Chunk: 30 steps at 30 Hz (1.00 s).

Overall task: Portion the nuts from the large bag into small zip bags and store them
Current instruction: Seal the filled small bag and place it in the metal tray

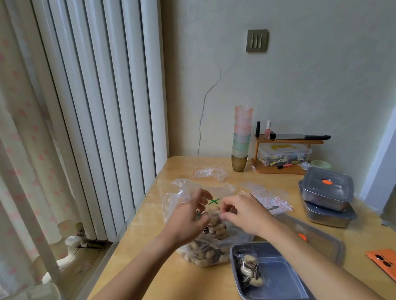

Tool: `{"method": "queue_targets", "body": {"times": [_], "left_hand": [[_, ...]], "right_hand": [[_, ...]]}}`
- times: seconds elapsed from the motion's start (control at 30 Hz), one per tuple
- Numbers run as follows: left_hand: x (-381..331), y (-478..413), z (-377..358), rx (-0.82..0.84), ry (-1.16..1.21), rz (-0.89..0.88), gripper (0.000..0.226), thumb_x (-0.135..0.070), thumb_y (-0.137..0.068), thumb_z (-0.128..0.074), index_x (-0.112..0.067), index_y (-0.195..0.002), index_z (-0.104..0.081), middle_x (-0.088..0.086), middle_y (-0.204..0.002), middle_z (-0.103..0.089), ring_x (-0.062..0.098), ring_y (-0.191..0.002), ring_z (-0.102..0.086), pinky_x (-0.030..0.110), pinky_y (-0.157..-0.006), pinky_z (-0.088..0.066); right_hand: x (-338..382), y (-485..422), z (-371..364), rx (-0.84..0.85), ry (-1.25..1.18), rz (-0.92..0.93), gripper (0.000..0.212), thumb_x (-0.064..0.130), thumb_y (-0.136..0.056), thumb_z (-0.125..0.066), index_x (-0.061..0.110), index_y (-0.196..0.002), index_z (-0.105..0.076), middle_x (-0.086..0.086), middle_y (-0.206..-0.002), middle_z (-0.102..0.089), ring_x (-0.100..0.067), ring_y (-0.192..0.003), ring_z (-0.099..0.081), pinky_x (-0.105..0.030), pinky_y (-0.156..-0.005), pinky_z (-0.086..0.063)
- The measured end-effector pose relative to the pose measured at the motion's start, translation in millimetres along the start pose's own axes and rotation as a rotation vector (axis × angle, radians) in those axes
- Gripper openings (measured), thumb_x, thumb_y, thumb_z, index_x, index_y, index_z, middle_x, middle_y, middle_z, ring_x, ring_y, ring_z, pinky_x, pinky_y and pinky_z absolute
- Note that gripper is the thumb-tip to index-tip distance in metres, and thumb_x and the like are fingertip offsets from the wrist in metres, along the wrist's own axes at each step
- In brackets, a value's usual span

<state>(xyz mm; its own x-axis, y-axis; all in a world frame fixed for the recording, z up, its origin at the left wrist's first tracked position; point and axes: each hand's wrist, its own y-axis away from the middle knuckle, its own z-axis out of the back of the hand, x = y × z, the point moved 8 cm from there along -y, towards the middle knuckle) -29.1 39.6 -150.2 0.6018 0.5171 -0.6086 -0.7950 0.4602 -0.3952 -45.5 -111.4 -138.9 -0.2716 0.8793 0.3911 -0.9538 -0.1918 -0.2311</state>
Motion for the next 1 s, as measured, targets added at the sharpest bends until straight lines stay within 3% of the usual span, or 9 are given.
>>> {"method": "queue_targets", "body": {"times": [0.17,0.33,0.4,0.5,0.57,0.7,0.8,0.87,1.0], "left_hand": [[0.2,-0.1,-12.4,0.069,0.096,0.02,0.052,-0.037,-0.09,-0.075,-0.029,-0.132,-0.045,-0.005,-0.116,-0.069,0.008,-0.103,-0.067,0.029,-0.09,-0.058],[15.6,1.7,-14.5,-0.041,0.544,0.245,0.035,-0.012,-0.088,-0.08,-0.008,-0.116,-0.06,0.014,-0.101,-0.075,0.013,-0.084,-0.074,0.027,-0.075,-0.061],[14.9,2.4,-16.9,-0.046,0.742,0.295,0.028,-0.006,-0.089,-0.078,0.0,-0.113,-0.064,0.019,-0.101,-0.074,0.016,-0.085,-0.073,0.023,-0.075,-0.058],[18.2,-0.2,-23.6,-0.061,0.921,0.335,0.032,-0.012,-0.086,-0.081,-0.002,-0.113,-0.066,0.014,-0.099,-0.074,0.021,-0.091,-0.072,0.03,-0.085,-0.058],[21.7,-2.3,-32.0,-0.068,0.985,0.371,0.033,-0.014,-0.087,-0.081,-0.007,-0.115,-0.066,0.011,-0.101,-0.074,0.021,-0.092,-0.071,0.033,-0.084,-0.057],[24.2,-4.2,-47.9,-0.115,1.085,0.427,0.017,-0.008,-0.092,-0.072,-0.012,-0.109,-0.068,0.009,-0.094,-0.073,0.017,-0.084,-0.069,0.025,-0.066,-0.053],[24.6,-9.2,-55.3,-0.159,1.1,0.406,0.014,-0.014,-0.088,-0.072,-0.016,-0.102,-0.069,0.011,-0.091,-0.07,0.02,-0.081,-0.066,0.03,-0.07,-0.051],[25.3,-13.2,-58.3,-0.187,1.077,0.415,0.02,-0.019,-0.084,-0.072,-0.017,-0.103,-0.069,0.012,-0.09,-0.07,0.021,-0.077,-0.066,0.032,-0.068,-0.052],[29.1,-16.7,-68.6,-0.186,1.04,0.43,0.016,-0.011,-0.096,-0.066,-0.014,-0.111,-0.064,0.014,-0.086,-0.068,0.017,-0.063,-0.062,0.027,-0.056,-0.051]], "right_hand": [[0.8,0.8,3.2,-0.053,-0.076,0.025,0.013,0.027,-0.095,-0.073,0.033,-0.084,-0.068,0.013,-0.086,-0.069,-0.005,-0.082,-0.063,-0.032,-0.078,-0.055],[0.6,6.4,14.5,-0.186,-0.304,0.031,0.008,0.019,-0.092,-0.077,0.023,-0.085,-0.073,0.011,-0.081,-0.071,-0.004,-0.08,-0.064,-0.013,-0.072,-0.049],[-4.9,6.5,14.4,-0.209,-0.451,-0.002,0.008,0.017,-0.091,-0.077,0.02,-0.085,-0.073,0.007,-0.081,-0.073,-0.005,-0.077,-0.065,-0.018,-0.073,-0.052],[-15.4,4.6,7.0,-0.21,-0.685,-0.084,0.007,0.01,-0.091,-0.077,0.014,-0.088,-0.072,0.003,-0.078,-0.071,-0.01,-0.073,-0.064,-0.026,-0.072,-0.055],[-21.9,3.7,1.6,-0.218,-0.799,-0.134,0.009,0.006,-0.09,-0.077,0.012,-0.091,-0.07,0.003,-0.074,-0.068,-0.01,-0.07,-0.062,-0.026,-0.07,-0.052],[-30.7,4.5,-8.3,-0.234,-0.926,-0.2,0.015,0.004,-0.091,-0.074,0.013,-0.1,-0.065,-0.001,-0.075,-0.068,-0.011,-0.07,-0.061,-0.027,-0.073,-0.051],[-35.1,5.4,-13.6,-0.248,-0.989,-0.233,0.018,0.005,-0.092,-0.074,0.011,-0.105,-0.063,0.0,-0.074,-0.069,-0.009,-0.069,-0.061,-0.025,-0.073,-0.05],[-39.2,5.9,-16.8,-0.268,-1.018,-0.276,0.018,0.005,-0.092,-0.074,0.009,-0.106,-0.063,-0.001,-0.074,-0.07,-0.009,-0.068,-0.061,-0.025,-0.071,-0.049],[-50.3,10.5,-22.6,-0.292,-1.016,-0.389,0.019,0.007,-0.093,-0.075,0.009,-0.106,-0.061,-0.001,-0.074,-0.074,-0.008,-0.064,-0.061,-0.023,-0.066,-0.049]]}}
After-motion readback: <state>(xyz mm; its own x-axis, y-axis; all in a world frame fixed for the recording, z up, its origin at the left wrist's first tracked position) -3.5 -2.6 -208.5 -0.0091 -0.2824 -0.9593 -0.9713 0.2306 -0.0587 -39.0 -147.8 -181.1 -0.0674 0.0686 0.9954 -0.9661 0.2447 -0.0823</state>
